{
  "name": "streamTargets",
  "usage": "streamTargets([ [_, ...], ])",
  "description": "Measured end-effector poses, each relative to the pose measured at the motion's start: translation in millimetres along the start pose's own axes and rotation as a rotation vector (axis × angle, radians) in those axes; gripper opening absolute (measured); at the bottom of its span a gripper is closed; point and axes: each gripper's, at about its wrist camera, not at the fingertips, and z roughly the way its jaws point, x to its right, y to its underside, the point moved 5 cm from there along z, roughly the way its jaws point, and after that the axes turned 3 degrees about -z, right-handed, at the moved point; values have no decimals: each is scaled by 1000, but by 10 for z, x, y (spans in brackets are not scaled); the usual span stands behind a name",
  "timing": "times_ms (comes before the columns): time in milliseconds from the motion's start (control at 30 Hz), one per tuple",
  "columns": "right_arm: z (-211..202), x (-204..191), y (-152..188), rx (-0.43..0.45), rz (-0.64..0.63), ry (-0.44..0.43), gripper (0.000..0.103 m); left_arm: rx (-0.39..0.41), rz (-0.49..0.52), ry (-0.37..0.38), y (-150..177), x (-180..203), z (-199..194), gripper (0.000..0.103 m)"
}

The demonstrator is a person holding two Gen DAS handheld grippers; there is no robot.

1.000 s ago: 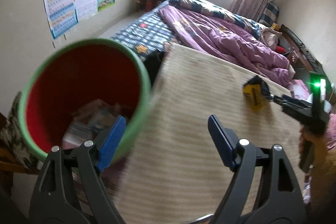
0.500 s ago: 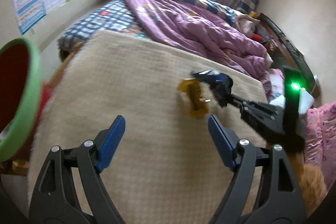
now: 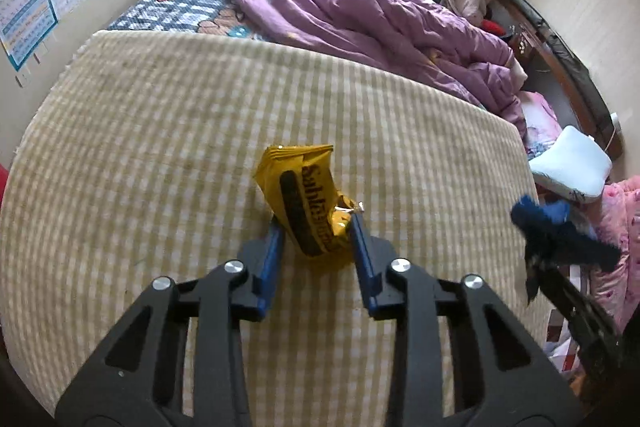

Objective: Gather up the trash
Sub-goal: 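Grasp the yellow snack wrapper with the left gripper while the right grasps the blue chip bag, then carry both held wrappers over the red bucket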

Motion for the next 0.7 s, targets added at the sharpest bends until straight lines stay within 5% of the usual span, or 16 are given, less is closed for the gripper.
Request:
streamTargets([
  [300,-119,-414,5,33,-38,-51,3,140,60,-58,139,-188,-649,27],
  [700,-45,-928,22,18,-109,-95,3,254,15,-128,371,-732,-1377,27],
])
